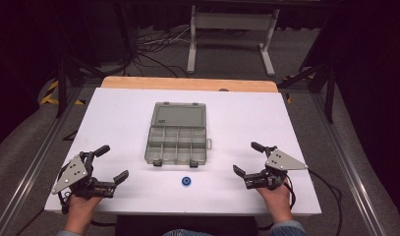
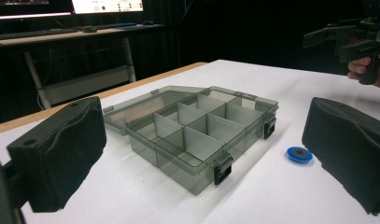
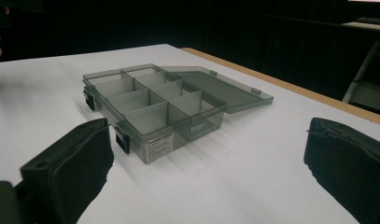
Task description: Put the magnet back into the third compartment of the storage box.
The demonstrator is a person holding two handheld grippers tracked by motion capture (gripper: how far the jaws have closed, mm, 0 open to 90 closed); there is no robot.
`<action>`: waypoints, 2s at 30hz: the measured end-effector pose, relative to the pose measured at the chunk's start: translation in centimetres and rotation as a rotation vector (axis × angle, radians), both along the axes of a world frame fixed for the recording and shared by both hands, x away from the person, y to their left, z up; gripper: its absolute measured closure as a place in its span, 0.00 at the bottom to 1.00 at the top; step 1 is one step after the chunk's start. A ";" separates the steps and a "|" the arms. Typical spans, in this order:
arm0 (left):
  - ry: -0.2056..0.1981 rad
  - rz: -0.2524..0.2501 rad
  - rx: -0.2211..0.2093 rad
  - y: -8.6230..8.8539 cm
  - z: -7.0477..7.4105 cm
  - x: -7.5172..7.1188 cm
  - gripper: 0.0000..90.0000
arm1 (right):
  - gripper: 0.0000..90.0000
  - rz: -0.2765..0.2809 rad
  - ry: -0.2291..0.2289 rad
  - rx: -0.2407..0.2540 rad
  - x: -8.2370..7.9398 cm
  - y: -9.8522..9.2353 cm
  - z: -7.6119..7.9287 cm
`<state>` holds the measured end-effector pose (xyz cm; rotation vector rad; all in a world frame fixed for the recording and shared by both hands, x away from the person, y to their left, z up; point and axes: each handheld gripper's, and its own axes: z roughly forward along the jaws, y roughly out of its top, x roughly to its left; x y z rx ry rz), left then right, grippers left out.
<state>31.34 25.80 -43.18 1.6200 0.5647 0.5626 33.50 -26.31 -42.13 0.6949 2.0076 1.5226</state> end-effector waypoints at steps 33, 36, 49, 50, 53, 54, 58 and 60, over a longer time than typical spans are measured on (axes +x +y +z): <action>0.019 -0.024 0.004 -0.1 -0.2 0.1 0.01 | 0.01 0.138 -0.003 0.022 1.4 5.0 0.9; 0.021 -0.024 0.003 -0.1 -0.2 0.1 0.01 | 0.01 0.153 0.005 0.038 1.7 5.4 0.9; 0.018 -0.026 0.007 -0.1 -0.2 0.2 0.01 | 0.09 0.186 0.076 -0.091 1.7 7.4 2.1; 0.018 -0.026 0.007 -0.1 -0.2 0.2 0.01 | 0.09 0.186 0.076 -0.091 1.7 7.4 2.1; 0.021 -0.027 0.008 -0.1 -0.2 0.2 0.01 | 0.11 0.205 0.105 -0.144 1.7 8.0 2.5; 0.020 -0.026 0.008 -0.1 -0.2 0.2 0.01 | 0.11 0.209 0.115 -0.157 1.7 8.2 2.6; 0.021 -0.026 0.009 -0.1 -0.2 0.2 0.01 | 0.11 0.223 0.142 -0.216 1.7 8.8 3.2; 0.022 -0.028 0.009 -0.1 -0.2 0.2 0.01 | 0.11 0.229 0.163 -0.246 1.8 9.1 3.5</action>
